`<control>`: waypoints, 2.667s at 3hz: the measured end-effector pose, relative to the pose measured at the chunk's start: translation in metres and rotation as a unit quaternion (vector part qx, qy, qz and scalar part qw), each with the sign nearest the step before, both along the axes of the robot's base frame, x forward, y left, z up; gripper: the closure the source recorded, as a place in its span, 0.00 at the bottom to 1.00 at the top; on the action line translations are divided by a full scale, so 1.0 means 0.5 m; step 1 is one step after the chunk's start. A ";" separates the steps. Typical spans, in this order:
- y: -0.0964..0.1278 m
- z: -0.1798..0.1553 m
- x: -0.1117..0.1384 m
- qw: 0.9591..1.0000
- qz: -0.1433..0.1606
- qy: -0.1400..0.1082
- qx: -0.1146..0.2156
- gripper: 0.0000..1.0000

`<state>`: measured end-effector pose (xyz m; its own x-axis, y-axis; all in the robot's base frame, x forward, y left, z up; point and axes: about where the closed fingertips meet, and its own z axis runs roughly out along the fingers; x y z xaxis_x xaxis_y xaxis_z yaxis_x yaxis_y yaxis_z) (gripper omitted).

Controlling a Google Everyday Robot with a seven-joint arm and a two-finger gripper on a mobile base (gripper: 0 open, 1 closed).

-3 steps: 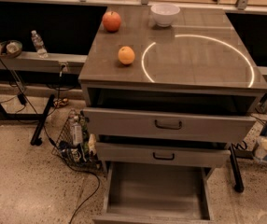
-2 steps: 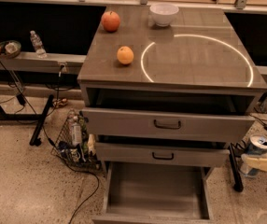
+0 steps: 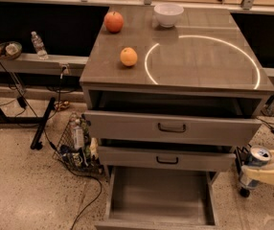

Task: Place redbull can into bottom drawer

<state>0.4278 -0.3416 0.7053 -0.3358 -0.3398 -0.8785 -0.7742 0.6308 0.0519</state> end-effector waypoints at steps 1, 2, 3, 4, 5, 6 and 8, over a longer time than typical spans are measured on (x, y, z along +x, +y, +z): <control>0.036 -0.118 -0.001 1.000 -0.001 0.006 0.002 1.00; 0.080 -0.232 0.018 1.000 0.014 -0.003 -0.004 1.00; 0.135 -0.339 0.056 0.999 0.038 -0.024 -0.006 1.00; 0.188 -0.441 0.087 0.998 0.047 -0.046 0.003 1.00; 0.200 -0.467 0.085 0.998 0.049 -0.044 0.011 1.00; 0.203 -0.475 0.083 0.998 0.043 -0.044 0.008 1.00; 0.236 -0.750 0.082 0.997 0.021 -0.072 0.011 1.00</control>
Offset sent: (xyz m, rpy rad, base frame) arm 0.0209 0.0632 -0.1906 -0.0261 -0.0370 0.0633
